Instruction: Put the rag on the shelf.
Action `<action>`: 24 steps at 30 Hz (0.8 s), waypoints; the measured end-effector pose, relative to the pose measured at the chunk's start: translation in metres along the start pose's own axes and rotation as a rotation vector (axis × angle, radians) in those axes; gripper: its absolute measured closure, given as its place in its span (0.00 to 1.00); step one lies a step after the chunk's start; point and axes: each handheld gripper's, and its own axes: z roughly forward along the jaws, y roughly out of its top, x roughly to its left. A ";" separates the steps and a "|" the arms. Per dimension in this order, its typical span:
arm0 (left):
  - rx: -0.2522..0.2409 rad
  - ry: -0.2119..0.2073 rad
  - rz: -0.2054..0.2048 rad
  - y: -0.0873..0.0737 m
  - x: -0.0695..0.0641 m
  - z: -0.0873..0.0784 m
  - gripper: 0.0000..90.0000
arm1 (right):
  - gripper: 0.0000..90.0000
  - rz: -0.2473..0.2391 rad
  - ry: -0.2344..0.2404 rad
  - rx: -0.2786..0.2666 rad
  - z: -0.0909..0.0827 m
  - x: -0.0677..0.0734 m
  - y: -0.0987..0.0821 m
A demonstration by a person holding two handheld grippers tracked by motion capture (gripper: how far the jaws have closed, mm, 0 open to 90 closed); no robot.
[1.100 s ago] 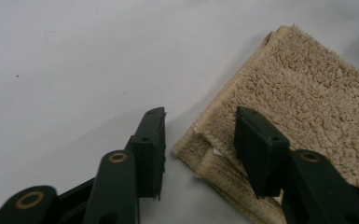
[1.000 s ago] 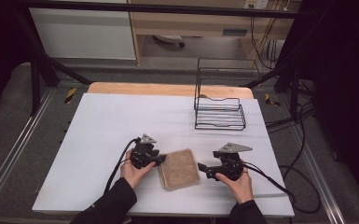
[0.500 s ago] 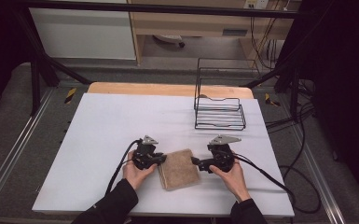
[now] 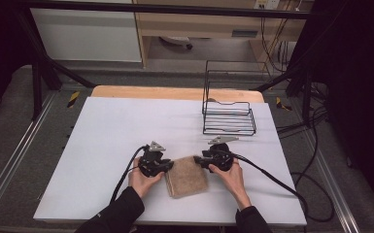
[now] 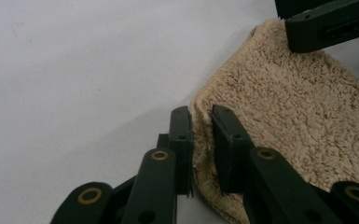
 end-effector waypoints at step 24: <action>-0.015 -0.033 -0.043 0.000 0.003 -0.002 0.91 | 0.95 0.016 0.036 0.031 0.005 0.006 -0.004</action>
